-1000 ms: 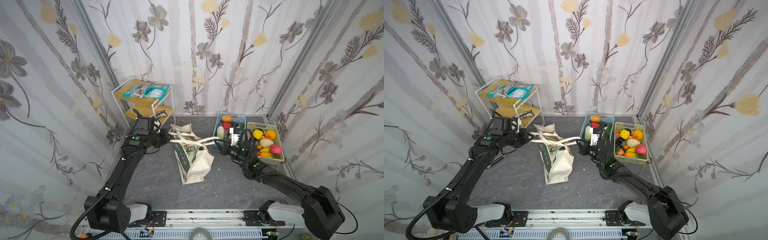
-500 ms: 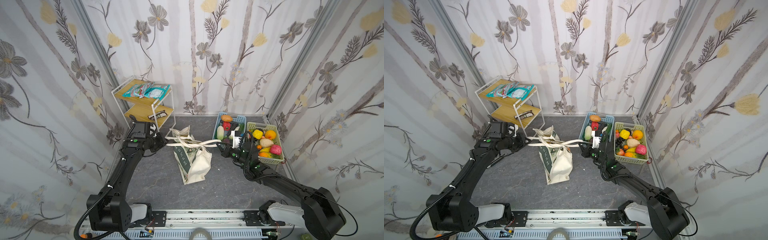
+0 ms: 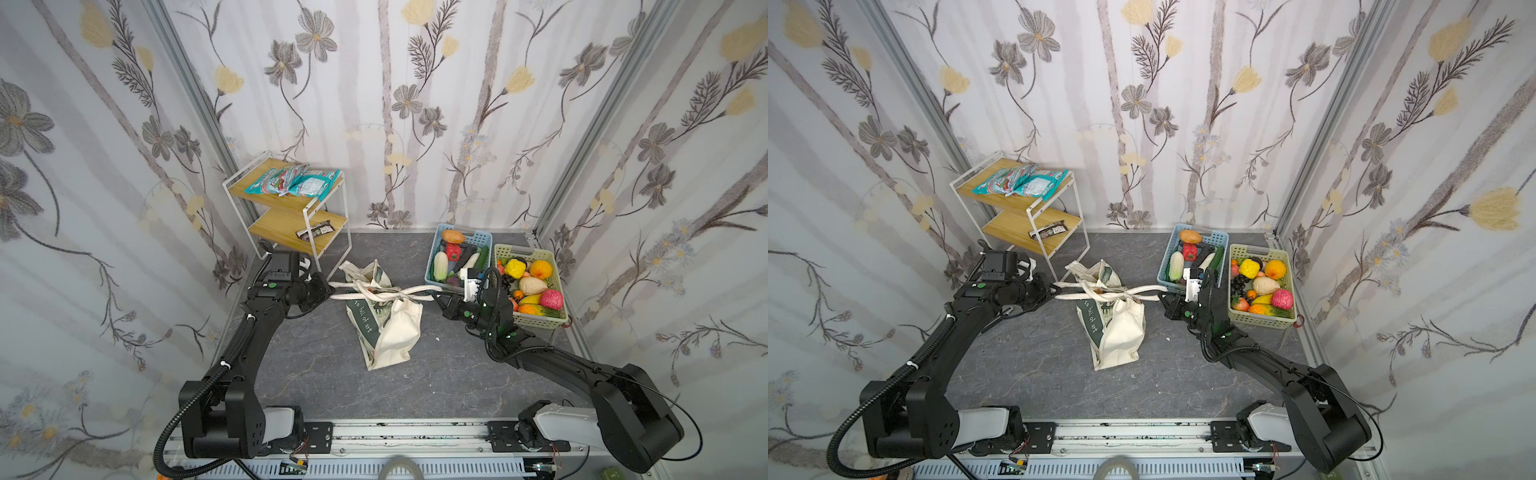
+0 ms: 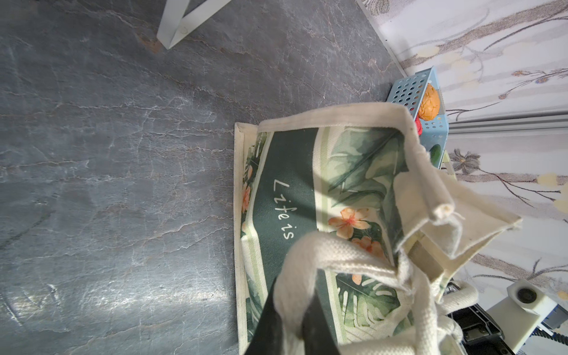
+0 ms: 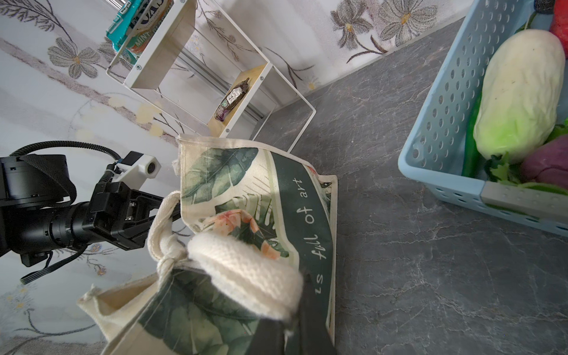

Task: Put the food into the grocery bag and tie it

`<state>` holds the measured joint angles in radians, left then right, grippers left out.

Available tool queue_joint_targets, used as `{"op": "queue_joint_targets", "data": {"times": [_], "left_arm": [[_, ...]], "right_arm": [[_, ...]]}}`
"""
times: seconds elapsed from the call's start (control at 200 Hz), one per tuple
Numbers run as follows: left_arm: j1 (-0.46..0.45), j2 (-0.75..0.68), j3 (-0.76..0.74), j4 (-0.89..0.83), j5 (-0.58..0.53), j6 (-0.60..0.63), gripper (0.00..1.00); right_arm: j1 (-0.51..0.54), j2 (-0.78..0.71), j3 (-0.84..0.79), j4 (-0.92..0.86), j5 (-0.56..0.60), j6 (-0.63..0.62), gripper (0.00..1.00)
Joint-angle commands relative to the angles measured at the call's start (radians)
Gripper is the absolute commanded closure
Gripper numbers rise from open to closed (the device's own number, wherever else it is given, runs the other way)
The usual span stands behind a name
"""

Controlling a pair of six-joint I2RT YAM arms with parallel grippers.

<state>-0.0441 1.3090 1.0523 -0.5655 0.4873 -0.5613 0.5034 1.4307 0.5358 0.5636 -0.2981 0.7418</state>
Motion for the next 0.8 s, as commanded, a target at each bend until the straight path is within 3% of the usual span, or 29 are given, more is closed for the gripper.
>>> {"op": "queue_joint_targets", "data": {"times": [0.0,0.25,0.31,0.55,0.794], "left_arm": [[-0.016,0.009,0.006,-0.009,-0.191,0.014,1.00],[-0.081,0.016,0.069,-0.042,-0.198,0.027,0.69],[-0.082,0.015,0.091,-0.049,-0.179,0.037,0.61],[-0.080,0.003,0.186,-0.119,-0.170,0.080,0.43],[-0.048,-0.031,0.244,-0.146,-0.139,0.091,0.35]], "right_arm": [[-0.013,0.023,0.020,-0.049,0.131,-0.005,1.00],[-0.012,0.020,0.105,-0.135,0.120,-0.059,0.99],[-0.015,0.017,0.124,-0.162,0.119,-0.078,0.94],[-0.048,0.003,0.181,-0.246,0.101,-0.119,0.65],[-0.062,-0.061,0.244,-0.345,0.085,-0.179,0.45]]}}
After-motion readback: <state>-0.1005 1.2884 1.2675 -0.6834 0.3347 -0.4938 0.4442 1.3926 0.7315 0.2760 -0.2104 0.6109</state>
